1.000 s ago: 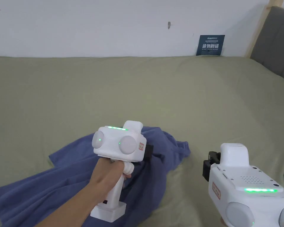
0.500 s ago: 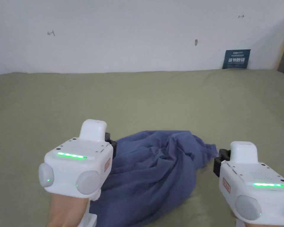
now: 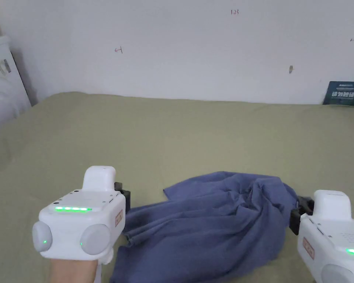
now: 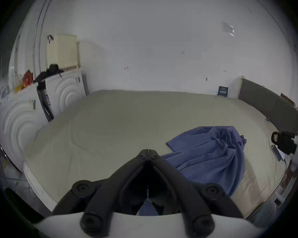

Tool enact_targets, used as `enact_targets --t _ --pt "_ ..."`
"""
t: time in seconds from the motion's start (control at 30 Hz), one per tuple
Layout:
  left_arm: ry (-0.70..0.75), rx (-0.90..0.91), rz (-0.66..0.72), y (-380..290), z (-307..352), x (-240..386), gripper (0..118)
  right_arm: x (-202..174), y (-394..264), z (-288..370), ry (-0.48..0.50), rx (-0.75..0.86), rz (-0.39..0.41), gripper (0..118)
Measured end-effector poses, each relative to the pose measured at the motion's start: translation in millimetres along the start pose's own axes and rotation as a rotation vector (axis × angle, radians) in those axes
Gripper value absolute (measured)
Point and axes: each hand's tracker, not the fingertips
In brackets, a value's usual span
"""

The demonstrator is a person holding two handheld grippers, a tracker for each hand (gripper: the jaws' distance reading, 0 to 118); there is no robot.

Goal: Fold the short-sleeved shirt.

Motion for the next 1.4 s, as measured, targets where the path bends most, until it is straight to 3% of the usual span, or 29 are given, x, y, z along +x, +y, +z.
enact_targets --t 0.33,0.37,0.43,0.47,0.63,0.7,0.73,0.83,0.97,1.2,1.23,1.27,1.3,1.33,1.37,1.4 --pt "-0.022 -0.483 0.060 -9.0 -155.9 -20.5 4 -5.8 -11.5 -41.1 0.018 -0.073 0.028 0" --pt "0.000 -0.493 0.044 -12.0 -164.1 -20.6 26 -5.5 -13.6 -46.0 0.023 -0.083 0.035 0" --pt "0.035 -0.505 0.024 -15.7 -168.8 -16.1 115 -5.3 -18.4 -55.7 0.020 -0.098 0.052 0" --pt "0.039 -0.546 0.030 -20.6 -175.0 -15.8 118 -4.3 -20.6 -59.6 0.020 -0.109 0.056 0" --pt "0.028 -0.585 -0.007 -32.9 -167.7 0.4 78 3.2 -24.3 -74.9 0.009 -0.140 0.041 0" --pt "0.026 -0.547 -0.087 -30.7 -178.0 -3.9 40 8.4 -23.2 -83.0 0.001 -0.152 0.033 0" --pt "0.007 -0.551 -0.078 -27.8 -177.0 -0.9 3 11.8 -22.6 -87.3 -0.004 -0.160 0.030 0" --pt "0.052 -0.524 -0.126 -22.4 -176.4 0.7 3 26.7 -16.1 -104.1 -0.038 -0.185 0.033 0" --pt "0.001 -0.540 -0.087 -24.1 -172.8 -6.5 3 62.2 -5.1 -138.1 -0.089 -0.295 0.042 0" --pt "-0.014 -0.534 -0.079 -28.0 -169.2 -6.4 3 103.0 9.0 -208.5 -0.035 -0.436 -0.038 0" --pt "-0.016 -0.534 -0.077 -27.3 -171.2 -6.9 3 104.7 8.8 -216.8 -0.035 -0.444 -0.027 5" --pt "-0.020 -0.533 -0.072 -27.6 -170.7 -8.1 3 105.5 8.0 -222.8 -0.040 -0.453 -0.013 31" --pt "-0.024 -0.533 -0.064 -28.0 -170.4 -9.4 3 106.4 7.3 -229.1 -0.041 -0.469 0.008 79" --pt "-0.028 -0.532 -0.055 -28.8 -170.2 -10.6 3 107.5 4.5 -238.5 -0.038 -0.520 0.015 118" --pt "-0.032 -0.532 -0.048 -29.1 -172.5 -11.3 3 107.9 -1.6 -247.7 -0.047 -0.576 0.026 111" --pt "-0.035 -0.531 -0.043 -29.7 -172.6 -12.1 3 103.8 2.8 -241.0 -0.057 -0.501 0.038 106"
